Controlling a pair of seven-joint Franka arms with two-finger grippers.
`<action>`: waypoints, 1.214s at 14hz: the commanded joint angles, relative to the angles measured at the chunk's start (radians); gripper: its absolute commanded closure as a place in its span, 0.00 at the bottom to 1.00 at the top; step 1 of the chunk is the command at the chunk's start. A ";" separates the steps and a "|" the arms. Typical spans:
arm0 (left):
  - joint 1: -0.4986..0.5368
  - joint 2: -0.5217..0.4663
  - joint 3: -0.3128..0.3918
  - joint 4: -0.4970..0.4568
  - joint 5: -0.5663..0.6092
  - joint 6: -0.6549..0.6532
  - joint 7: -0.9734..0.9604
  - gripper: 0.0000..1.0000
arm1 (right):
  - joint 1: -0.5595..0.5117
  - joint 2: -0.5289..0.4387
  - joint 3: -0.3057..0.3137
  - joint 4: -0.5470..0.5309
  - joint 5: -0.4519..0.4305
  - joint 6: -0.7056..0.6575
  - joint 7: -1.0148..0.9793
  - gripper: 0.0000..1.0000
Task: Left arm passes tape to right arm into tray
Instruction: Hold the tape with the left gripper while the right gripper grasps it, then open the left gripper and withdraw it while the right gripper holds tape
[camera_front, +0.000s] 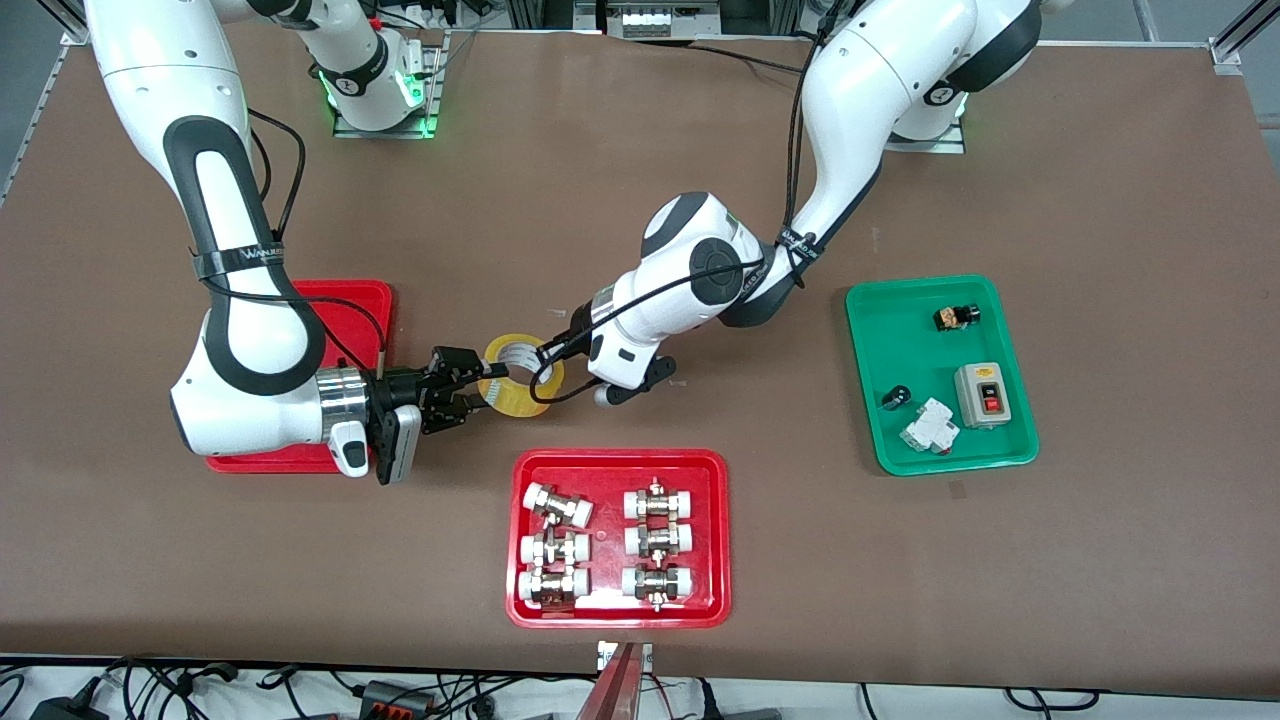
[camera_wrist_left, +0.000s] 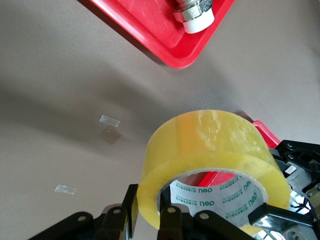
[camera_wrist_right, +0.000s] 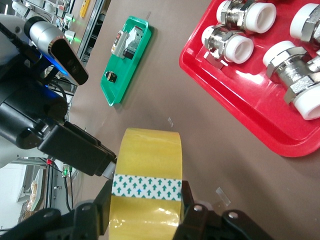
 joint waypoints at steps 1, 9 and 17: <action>-0.005 0.013 -0.003 0.043 -0.006 -0.003 -0.006 1.00 | 0.005 0.013 -0.004 0.022 0.017 -0.005 -0.017 0.72; 0.004 0.005 0.001 0.035 -0.006 -0.023 -0.022 0.74 | 0.005 0.011 -0.004 0.023 0.015 -0.005 -0.020 0.77; 0.127 -0.094 0.000 0.034 0.024 -0.310 0.032 0.00 | 0.005 0.011 -0.004 0.022 0.014 -0.006 -0.020 0.77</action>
